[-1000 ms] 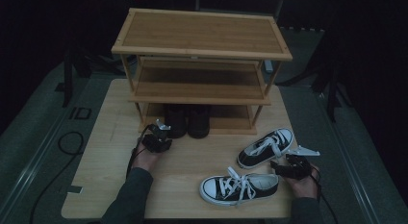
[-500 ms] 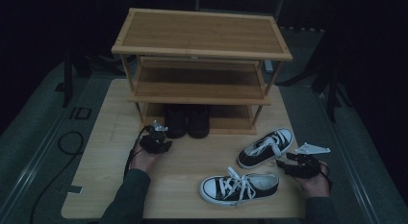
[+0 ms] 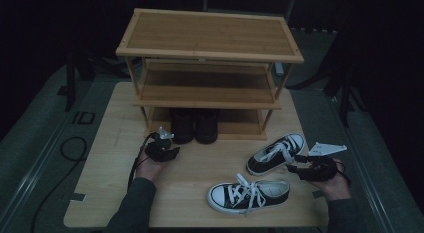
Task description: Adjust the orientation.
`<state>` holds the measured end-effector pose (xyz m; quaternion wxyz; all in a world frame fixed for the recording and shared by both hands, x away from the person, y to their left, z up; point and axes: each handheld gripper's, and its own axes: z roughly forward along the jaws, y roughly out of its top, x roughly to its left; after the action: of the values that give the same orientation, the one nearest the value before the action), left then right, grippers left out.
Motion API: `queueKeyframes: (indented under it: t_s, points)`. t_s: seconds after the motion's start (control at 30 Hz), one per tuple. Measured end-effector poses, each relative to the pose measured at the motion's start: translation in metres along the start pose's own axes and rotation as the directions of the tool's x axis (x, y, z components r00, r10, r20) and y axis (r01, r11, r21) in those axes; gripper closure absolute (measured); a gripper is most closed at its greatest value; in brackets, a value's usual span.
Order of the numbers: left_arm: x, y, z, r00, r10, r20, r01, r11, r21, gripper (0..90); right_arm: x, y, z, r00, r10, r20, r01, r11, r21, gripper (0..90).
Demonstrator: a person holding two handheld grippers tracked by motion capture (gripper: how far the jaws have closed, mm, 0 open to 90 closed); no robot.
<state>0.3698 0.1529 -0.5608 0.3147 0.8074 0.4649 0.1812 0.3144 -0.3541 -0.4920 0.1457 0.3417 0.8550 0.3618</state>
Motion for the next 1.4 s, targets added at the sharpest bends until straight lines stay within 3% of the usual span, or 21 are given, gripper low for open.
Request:
queueKeyframes:
  t_s: [0.23,0.5,0.8,0.97,1.27,1.4]
  points:
    - [0.0,-0.002,0.0,0.9999,-0.01,0.007,0.01,0.9997,-0.021,58.4,0.007,0.01,-0.002,0.9975,-0.04,-0.058,0.04,0.999,-0.006,50.0]
    - [0.0,-0.004,0.0,0.9999,-0.016,0.006,0.016,0.9992,-0.036,58.2,0.019,0.021,0.004,0.9886,-0.1,-0.112,0.102,0.995,0.013,53.3]
    - [0.0,-0.006,0.0,1.0,-0.007,0.006,0.007,0.999,-0.044,57.1,0.034,0.028,0.013,0.9705,-0.168,-0.173,0.177,0.983,0.039,56.5]
    - [-0.001,-0.006,0.0,1.0,-0.001,0.002,0.002,0.9989,-0.047,56.1,0.041,0.031,0.016,0.964,-0.2,-0.175,0.209,0.977,0.037,58.7]
    - [-0.001,-0.008,0.0,1.0,-0.004,0.004,0.004,0.9983,-0.058,56.0,0.054,0.037,0.019,0.9431,-0.258,-0.21,0.272,0.961,0.043,57.6]
    - [-0.001,-0.008,0.0,1.0,-0.005,0.005,0.006,0.9983,-0.058,56.0,0.063,0.039,0.021,0.9298,-0.283,-0.236,0.302,0.952,0.05,57.2]
